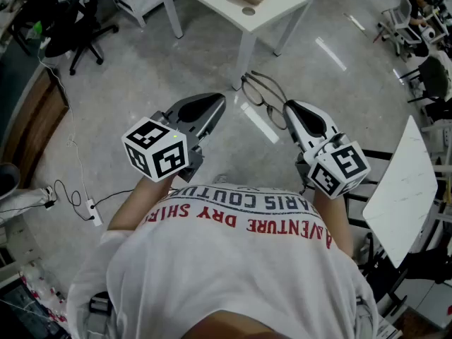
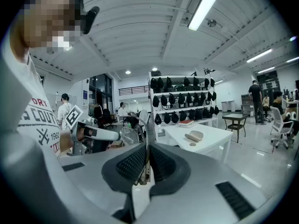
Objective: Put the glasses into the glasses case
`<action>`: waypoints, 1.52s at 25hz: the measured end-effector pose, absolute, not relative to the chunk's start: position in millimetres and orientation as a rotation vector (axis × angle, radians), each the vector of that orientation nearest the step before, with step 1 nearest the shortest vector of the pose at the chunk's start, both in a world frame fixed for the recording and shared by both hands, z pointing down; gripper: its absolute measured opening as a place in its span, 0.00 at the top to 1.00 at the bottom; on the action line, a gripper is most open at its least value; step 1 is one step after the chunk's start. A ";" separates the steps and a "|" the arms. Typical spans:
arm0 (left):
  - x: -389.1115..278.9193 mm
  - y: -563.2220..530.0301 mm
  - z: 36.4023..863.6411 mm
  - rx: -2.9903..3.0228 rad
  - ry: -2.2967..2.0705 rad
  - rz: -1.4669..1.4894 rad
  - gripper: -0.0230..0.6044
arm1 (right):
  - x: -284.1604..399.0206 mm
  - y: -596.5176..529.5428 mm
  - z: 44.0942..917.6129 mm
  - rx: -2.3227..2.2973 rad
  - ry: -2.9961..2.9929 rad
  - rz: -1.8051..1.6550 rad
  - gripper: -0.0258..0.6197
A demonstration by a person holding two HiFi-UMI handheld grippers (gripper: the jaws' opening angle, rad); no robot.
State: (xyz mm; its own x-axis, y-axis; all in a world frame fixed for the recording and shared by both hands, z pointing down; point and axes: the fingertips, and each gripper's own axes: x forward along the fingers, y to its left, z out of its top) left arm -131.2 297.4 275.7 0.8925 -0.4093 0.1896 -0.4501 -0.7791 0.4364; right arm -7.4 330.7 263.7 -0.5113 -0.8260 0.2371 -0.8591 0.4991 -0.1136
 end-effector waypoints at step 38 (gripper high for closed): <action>-61.4 126.8 294.1 2.575 -0.677 0.158 0.90 | 62.8 153.0 281.6 1.428 -2.645 0.321 0.90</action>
State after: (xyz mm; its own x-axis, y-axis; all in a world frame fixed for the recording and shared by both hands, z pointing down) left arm -61.4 126.8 294.1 0.8716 -0.4360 0.2240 -0.4901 -0.7678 0.4126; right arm 62.8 153.0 281.6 -0.5482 -0.8112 0.2035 -0.8363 0.5327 -0.1295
